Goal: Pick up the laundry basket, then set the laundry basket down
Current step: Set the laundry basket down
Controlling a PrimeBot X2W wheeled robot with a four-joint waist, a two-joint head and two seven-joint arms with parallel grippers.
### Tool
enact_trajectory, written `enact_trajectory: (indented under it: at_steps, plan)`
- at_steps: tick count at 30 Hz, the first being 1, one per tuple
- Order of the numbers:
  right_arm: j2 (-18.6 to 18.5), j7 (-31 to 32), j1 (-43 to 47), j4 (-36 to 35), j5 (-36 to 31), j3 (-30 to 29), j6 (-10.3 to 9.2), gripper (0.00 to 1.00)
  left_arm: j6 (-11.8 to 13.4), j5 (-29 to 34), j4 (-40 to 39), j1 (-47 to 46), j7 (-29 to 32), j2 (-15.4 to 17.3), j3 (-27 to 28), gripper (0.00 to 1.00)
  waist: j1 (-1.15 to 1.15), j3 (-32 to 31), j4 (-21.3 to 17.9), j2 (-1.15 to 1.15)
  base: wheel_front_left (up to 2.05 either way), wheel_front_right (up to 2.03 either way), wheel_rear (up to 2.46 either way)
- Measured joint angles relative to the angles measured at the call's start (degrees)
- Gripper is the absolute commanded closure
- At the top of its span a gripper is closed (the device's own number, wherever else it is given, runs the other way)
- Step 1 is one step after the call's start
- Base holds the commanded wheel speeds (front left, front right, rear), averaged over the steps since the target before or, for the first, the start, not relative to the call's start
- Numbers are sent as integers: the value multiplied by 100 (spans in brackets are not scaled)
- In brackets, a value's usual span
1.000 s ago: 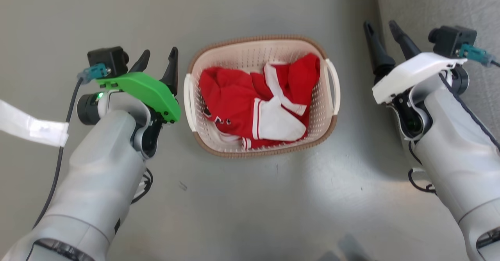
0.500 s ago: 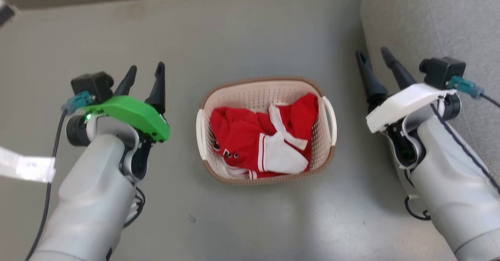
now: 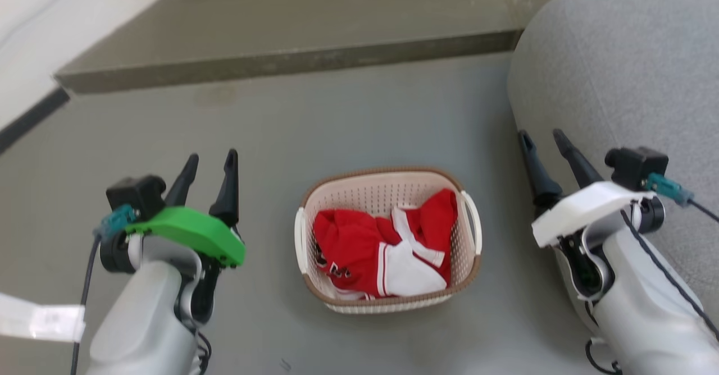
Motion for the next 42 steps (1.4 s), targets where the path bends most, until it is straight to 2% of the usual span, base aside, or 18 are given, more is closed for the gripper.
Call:
enact_trajectory:
  at_steps: [14, 42]
  plan:
    - [52, 0, 751, -688, -406, -319, -298, 0, 74, 646, -1026, 1016, -1, -101, 547, 0, 0, -608, 134, 0, 0, 0, 0]
    - [143, 0, 1380, -1234, -836, -464, -311, 0, 73, 1404, -1780, 1916, -1, -302, 1025, 0, 0, -666, 13, 0, 0, 0, 0]
